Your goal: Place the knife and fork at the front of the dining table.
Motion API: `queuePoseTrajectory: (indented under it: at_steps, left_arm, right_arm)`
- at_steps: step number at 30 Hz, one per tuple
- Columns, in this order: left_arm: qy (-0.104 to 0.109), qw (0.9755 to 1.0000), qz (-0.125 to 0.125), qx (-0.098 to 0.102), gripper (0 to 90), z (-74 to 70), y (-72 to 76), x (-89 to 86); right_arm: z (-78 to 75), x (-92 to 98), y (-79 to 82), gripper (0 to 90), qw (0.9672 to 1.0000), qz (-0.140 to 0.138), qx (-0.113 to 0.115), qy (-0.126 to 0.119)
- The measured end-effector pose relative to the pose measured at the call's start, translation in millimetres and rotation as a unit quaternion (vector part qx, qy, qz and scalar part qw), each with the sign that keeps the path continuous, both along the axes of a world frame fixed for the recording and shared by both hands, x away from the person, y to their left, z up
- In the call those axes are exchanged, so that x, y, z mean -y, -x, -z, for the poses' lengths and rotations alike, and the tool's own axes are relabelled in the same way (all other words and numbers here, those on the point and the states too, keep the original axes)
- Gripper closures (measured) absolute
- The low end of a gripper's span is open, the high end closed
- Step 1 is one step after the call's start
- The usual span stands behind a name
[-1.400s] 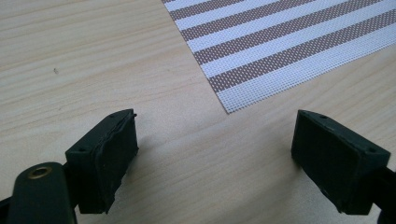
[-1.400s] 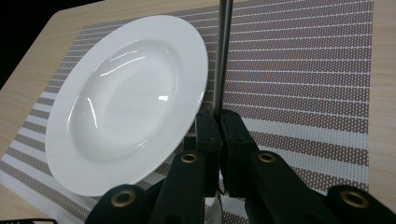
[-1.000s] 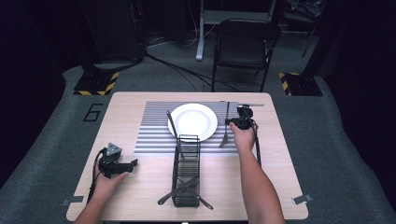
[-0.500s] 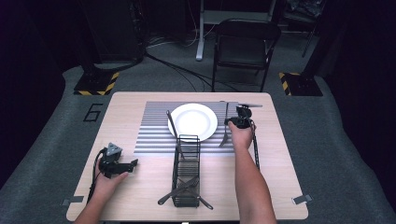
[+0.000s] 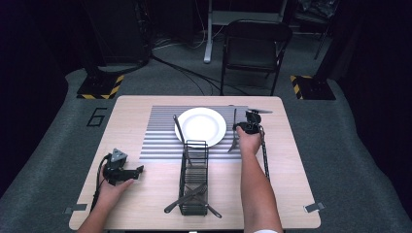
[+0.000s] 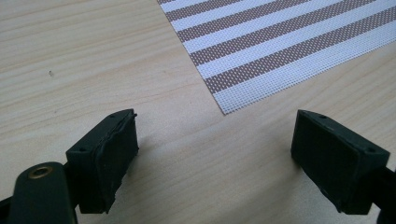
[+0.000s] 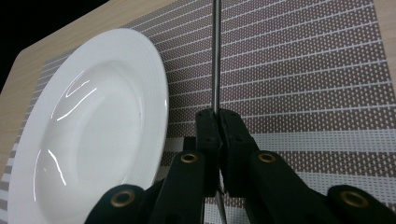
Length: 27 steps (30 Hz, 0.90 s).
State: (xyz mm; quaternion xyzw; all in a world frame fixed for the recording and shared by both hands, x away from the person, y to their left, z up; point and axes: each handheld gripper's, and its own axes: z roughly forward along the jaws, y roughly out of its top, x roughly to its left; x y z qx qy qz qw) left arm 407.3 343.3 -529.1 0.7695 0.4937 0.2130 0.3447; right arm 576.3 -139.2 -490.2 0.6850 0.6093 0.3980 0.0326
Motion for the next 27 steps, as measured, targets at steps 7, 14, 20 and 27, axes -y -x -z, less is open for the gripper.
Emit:
queuePoseTrajectory:
  at_steps: [7,14,20,27]
  left_arm:
    - [0.000,1.0000,0.000,0.000,14.6,0.0,0.0,-0.1]
    - [0.000,1.0000,0.001,-0.001,14.6,-0.2,0.0,-0.3]
    - [0.000,1.0000,0.004,0.002,14.7,0.2,-0.1,-0.2]
    - [0.000,1.0000,0.004,0.002,14.6,0.2,0.1,0.0]
  right_arm:
    - [7.4,0.7,-3.5,87.7,0.9998,0.015,-0.005,-0.008]
    - [15.7,-1.4,-6.8,87.8,0.9994,0.028,-0.015,-0.012]
    - [21.6,2.4,-6.2,87.8,0.9991,0.036,-0.023,-0.002]
    - [20.0,0.6,-4.6,87.6,0.9980,0.052,-0.033,-0.009]
